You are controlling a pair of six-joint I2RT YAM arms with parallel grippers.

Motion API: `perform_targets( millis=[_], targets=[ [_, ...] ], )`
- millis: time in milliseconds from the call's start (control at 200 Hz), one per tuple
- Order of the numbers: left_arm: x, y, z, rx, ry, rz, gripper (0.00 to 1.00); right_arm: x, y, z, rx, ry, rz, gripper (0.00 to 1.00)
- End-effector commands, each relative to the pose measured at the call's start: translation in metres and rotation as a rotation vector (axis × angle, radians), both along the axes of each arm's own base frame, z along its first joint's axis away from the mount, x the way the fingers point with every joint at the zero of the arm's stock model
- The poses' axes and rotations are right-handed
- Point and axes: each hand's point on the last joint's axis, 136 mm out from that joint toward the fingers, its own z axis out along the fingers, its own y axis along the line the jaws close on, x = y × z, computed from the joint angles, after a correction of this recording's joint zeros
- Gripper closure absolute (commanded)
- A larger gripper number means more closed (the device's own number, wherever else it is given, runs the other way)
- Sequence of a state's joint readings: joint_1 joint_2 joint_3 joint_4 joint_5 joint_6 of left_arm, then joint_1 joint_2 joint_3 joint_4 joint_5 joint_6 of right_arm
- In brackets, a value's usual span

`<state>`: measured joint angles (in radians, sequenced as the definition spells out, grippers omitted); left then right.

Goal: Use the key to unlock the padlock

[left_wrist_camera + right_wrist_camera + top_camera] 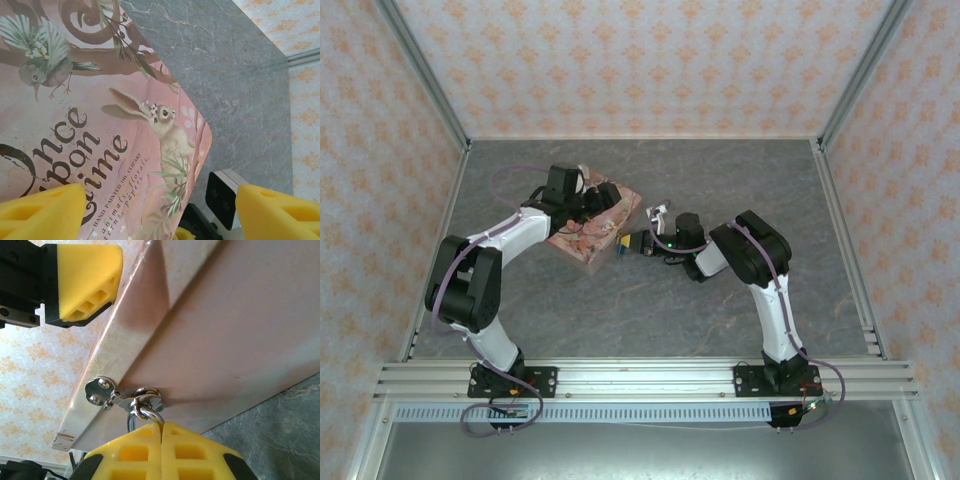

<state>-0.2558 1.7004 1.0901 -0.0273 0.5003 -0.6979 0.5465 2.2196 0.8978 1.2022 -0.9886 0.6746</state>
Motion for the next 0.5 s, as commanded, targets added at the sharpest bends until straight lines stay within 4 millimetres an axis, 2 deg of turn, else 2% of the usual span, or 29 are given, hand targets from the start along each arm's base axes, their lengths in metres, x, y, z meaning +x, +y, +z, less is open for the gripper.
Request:
perform_targets(
  millis=[0,230,495],
  targets=[
    [-0.04,0.009,-0.057,0.067,0.206,0.007,0.21,0.013,0.005,0.031,0.068,-0.066,-0.046,1.0],
    [-0.048,0.006,-0.063,0.063,0.215,0.002,0.21,0.03,-0.002,0.04,0.091,-0.024,-0.168,1.0],
    [-0.05,0.0,-0.065,0.065,0.216,-0.003,0.2,0.04,-0.011,0.035,0.082,0.026,-0.266,1.0]
  ],
)
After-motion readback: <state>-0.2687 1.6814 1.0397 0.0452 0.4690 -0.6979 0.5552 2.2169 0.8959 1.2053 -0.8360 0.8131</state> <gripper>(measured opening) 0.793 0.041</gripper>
